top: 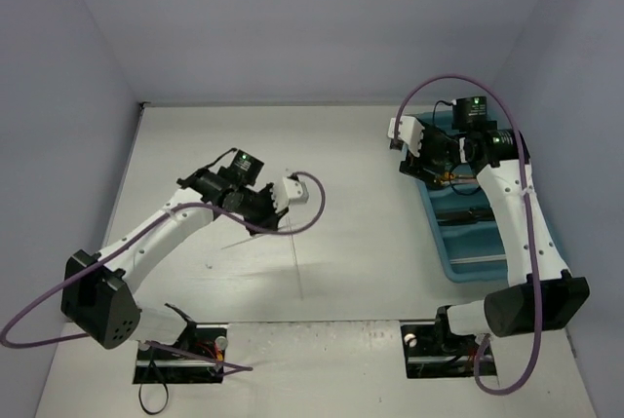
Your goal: Sort the eating utensils into containers
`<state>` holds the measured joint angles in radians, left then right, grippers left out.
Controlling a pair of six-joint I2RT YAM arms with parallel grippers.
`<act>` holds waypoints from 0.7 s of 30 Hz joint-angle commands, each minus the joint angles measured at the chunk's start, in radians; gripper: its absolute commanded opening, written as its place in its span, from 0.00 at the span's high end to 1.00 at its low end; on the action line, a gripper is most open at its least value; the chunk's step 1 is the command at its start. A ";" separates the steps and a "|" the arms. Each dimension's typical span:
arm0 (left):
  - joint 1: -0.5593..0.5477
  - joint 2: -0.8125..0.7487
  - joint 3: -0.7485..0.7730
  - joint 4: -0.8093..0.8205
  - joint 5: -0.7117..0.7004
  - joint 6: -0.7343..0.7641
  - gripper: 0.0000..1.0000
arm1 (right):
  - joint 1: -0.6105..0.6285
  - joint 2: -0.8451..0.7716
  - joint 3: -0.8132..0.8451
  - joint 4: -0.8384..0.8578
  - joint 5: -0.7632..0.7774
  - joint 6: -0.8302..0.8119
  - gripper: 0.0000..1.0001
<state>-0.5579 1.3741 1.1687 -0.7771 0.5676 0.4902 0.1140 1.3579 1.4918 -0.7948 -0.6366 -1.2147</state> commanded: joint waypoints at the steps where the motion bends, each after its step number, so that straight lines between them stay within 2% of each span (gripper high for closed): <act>1: 0.067 0.101 0.068 0.024 0.165 -0.498 1.00 | 0.085 -0.144 -0.003 0.088 0.066 -0.185 0.40; 2: 0.066 0.135 0.104 0.031 0.135 -0.615 1.00 | 0.115 -0.176 -0.006 0.090 0.065 -0.214 0.40; 3: 0.063 0.140 0.129 0.029 0.090 -0.631 1.00 | 0.139 -0.197 -0.012 0.095 0.062 -0.229 0.40; 5: 0.084 0.205 0.170 0.021 0.110 -0.771 1.00 | 0.228 -0.255 -0.050 0.102 0.055 -0.277 0.40; 8: 0.101 0.275 0.199 0.037 0.249 -0.884 1.00 | 0.376 -0.338 -0.169 0.164 0.076 -0.313 0.39; 10: 0.106 0.311 0.195 0.088 0.319 -0.964 1.00 | 0.545 -0.356 -0.250 0.243 0.139 -0.287 0.40; 14: 0.120 0.348 0.185 0.187 0.501 -1.078 1.00 | 0.784 -0.277 -0.283 0.313 0.213 -0.234 0.41; 15: 0.121 0.350 0.178 0.215 0.509 -1.087 1.00 | 0.819 -0.256 -0.283 0.334 0.222 -0.217 0.41; 16: 0.127 0.350 0.166 0.258 0.571 -1.134 1.00 | 0.847 -0.240 -0.290 0.383 0.234 -0.201 0.41; 19: 0.135 0.334 0.064 0.569 0.706 -1.331 1.00 | 0.913 -0.184 -0.305 0.444 0.231 -0.193 0.43; 20: 0.137 0.305 0.016 0.714 0.735 -1.485 1.00 | 0.942 -0.150 -0.302 0.454 0.228 -0.191 0.44; 21: 0.139 0.288 -0.027 0.850 0.747 -1.545 1.00 | 0.959 -0.128 -0.299 0.461 0.224 -0.188 0.45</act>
<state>-0.4329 1.7487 1.2383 -0.4136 1.1078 -0.6771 1.0113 1.1771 1.1863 -0.4736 -0.4355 -1.4348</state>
